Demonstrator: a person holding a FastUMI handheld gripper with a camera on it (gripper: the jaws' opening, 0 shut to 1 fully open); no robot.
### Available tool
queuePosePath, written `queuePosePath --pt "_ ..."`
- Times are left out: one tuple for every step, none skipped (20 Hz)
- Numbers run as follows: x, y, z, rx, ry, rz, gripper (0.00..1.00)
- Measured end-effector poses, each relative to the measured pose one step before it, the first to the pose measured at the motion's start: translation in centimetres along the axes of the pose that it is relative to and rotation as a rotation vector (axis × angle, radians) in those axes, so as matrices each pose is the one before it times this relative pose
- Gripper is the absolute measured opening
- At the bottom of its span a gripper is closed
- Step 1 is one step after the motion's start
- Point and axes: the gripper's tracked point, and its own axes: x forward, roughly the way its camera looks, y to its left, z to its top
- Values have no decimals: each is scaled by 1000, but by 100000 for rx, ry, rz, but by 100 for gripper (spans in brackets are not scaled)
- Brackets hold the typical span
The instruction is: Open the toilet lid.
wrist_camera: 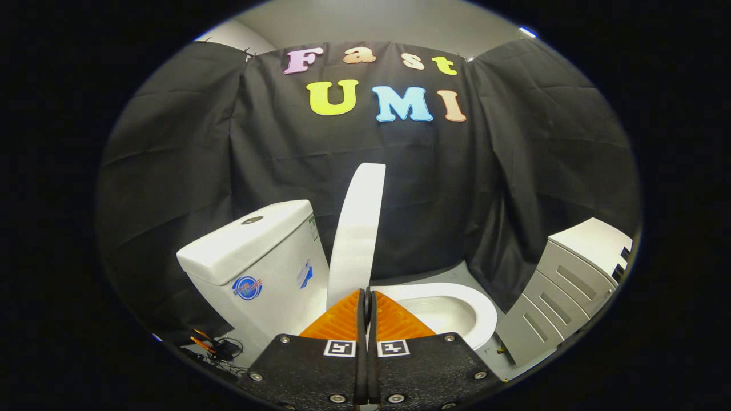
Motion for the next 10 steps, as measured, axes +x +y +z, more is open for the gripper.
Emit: queuePosePath --pt "-37 383 156 -870 -594 351 0" --pt "-76 409 111 -1005 -156 411 0" --pt "-4 368 50 -749 -270 435 0" --pt "22 390 74 -530 24 567 0" --pt "76 340 -9 -354 -147 347 0" --pt "-87 361 92 -301 -81 524 0" --pt "55 330 110 -279 61 481 0" --pt "121 429 55 -385 -111 506 0" --pt "14 375 97 -457 71 468 0" --pt "34 385 28 -664 -179 457 0"
